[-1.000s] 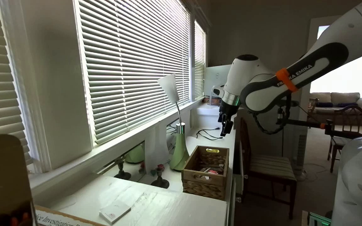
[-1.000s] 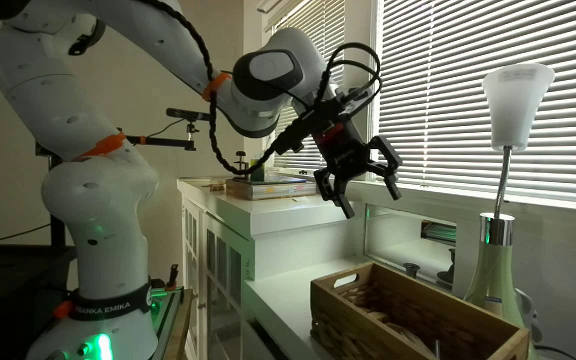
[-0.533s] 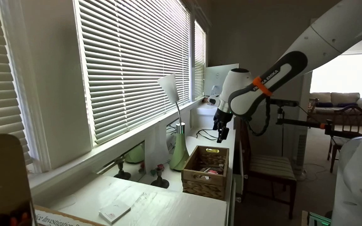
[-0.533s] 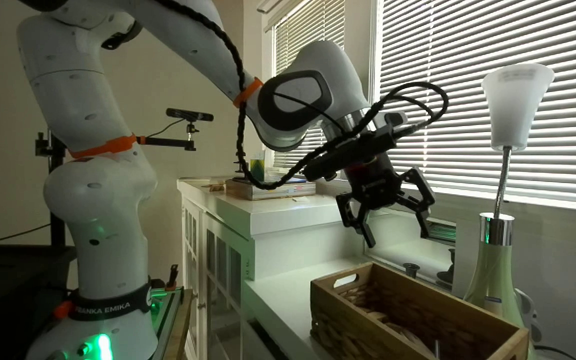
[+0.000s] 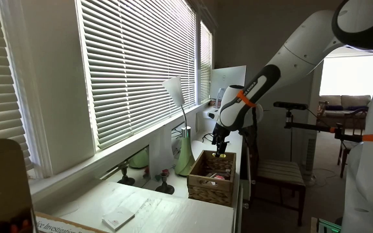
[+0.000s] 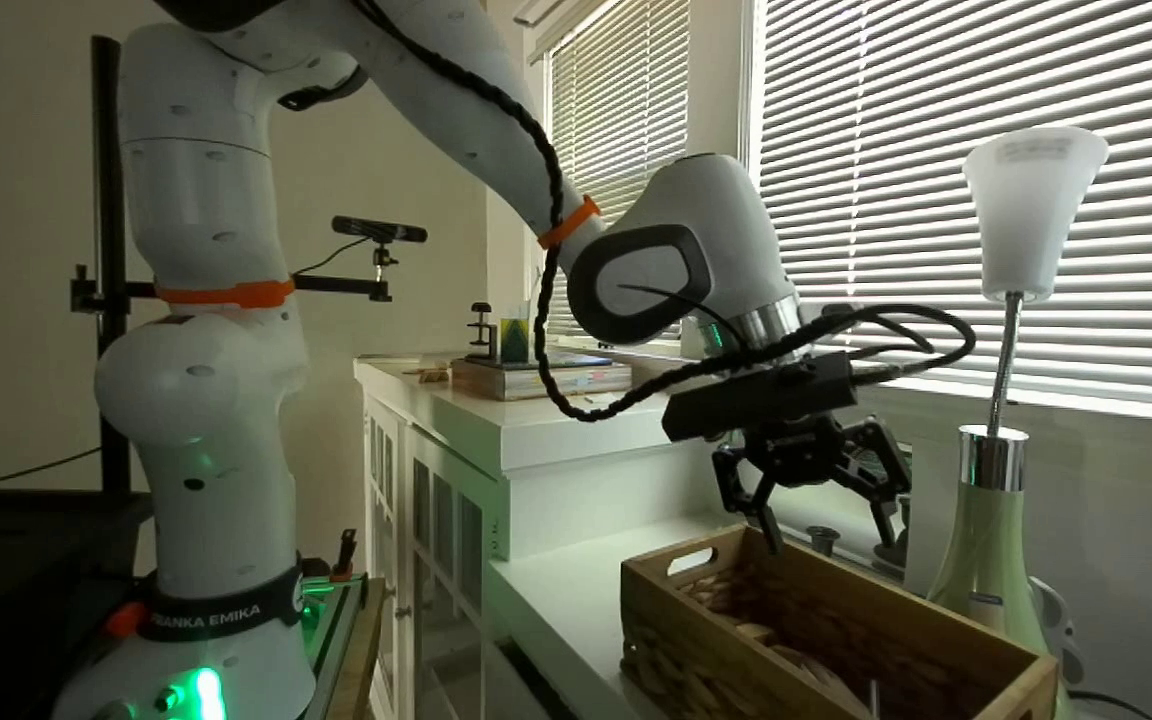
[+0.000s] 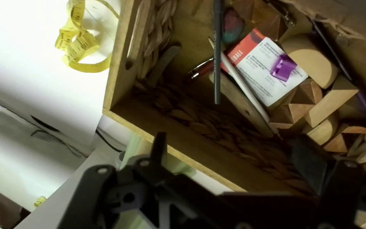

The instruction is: Remove the pen from the box

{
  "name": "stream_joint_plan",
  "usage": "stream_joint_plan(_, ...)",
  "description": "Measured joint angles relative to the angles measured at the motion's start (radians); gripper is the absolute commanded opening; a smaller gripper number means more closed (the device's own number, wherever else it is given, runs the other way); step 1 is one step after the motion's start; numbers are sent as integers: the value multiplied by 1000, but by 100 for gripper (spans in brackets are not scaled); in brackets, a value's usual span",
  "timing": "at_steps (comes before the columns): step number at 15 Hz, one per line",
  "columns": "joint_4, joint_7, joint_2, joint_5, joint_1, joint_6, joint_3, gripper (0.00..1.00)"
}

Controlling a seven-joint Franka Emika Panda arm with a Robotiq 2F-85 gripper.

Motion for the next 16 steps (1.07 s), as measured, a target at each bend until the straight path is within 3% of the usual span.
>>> stream_joint_plan(2, 25, -92, 43, 110, 21, 0, -6, 84)
stream_joint_plan(3, 40, -126, 62, 149, 25, 0, -6, 66)
stream_joint_plan(4, 54, -156, 81, 183, 27, 0, -6, 63)
stream_joint_plan(7, 97, -222, 136, 257, 25, -10, -6, 61)
stream_joint_plan(10, 132, -257, 187, 307, 21, -21, -3, 78)
stream_joint_plan(12, 157, -289, 217, 357, 17, -32, 8, 81)
stream_joint_plan(16, 206, -330, 278, 423, 8, -44, 33, 71)
